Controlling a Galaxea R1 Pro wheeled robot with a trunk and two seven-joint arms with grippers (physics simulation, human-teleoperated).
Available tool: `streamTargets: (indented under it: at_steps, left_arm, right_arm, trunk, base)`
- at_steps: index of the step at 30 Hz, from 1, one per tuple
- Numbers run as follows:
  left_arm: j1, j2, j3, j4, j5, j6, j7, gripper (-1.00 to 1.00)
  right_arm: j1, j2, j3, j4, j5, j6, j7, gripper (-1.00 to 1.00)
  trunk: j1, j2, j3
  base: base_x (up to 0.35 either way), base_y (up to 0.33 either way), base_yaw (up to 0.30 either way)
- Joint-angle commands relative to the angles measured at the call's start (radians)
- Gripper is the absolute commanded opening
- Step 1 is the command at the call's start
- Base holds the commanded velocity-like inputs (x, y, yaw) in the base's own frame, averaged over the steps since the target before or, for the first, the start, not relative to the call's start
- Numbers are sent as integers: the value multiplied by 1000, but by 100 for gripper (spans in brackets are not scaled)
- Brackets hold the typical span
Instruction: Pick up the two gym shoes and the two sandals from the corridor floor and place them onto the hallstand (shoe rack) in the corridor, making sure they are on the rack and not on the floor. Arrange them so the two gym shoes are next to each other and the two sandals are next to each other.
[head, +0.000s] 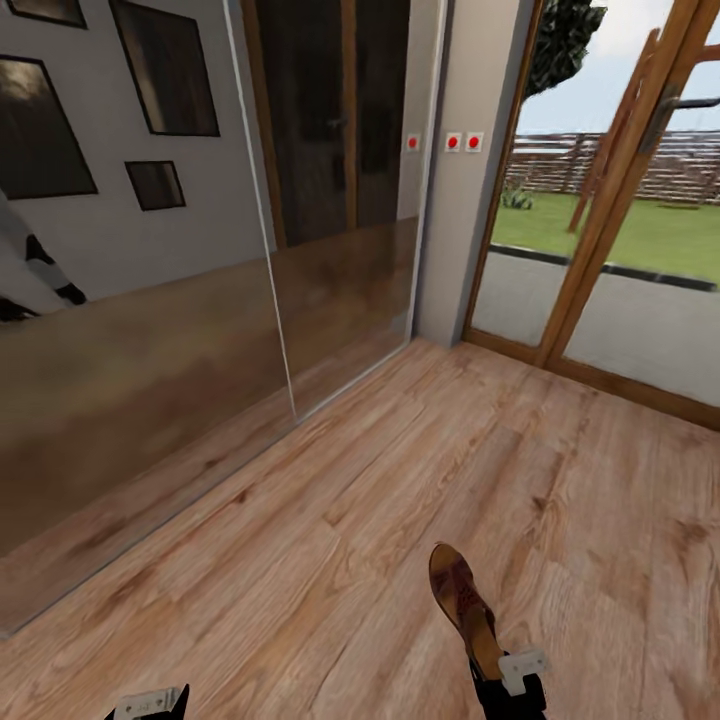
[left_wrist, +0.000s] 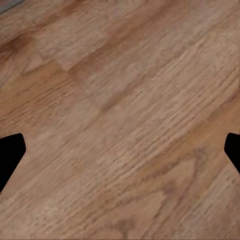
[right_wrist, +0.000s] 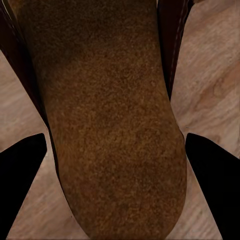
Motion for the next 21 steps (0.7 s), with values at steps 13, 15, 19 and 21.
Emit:
streamTargets:
  at_steps: [13, 15, 19, 21]
  left_arm:
    - [-1, 0, 12, 0, -8, -2, 34, 100]
    - [-1, -1, 10, -1, -9, -2, 69, 100]
    - [-1, -3, 4, 1, -15, -2, 120, 100]
    - [-1, -3, 3, 2, -16, -2, 121, 100]
  right_arm:
    - [0, -4, -9, 2, 11, -4, 1, -100]
    - [0, -4, -9, 2, 11, -4, 1, -100]
    - [0, -7, -9, 2, 11, -4, 1, -100]
    - [0, -7, -9, 2, 11, -4, 1, -100]
  trunk:
    - [0, 0, 4]
    - [0, 0, 5]
    - [0, 0, 9]
    - [0, 0, 10]
  base:
    - [87, 0, 274]
    - [3, 0, 266]
    - [0, 0, 255]
    - [0, 0, 249]
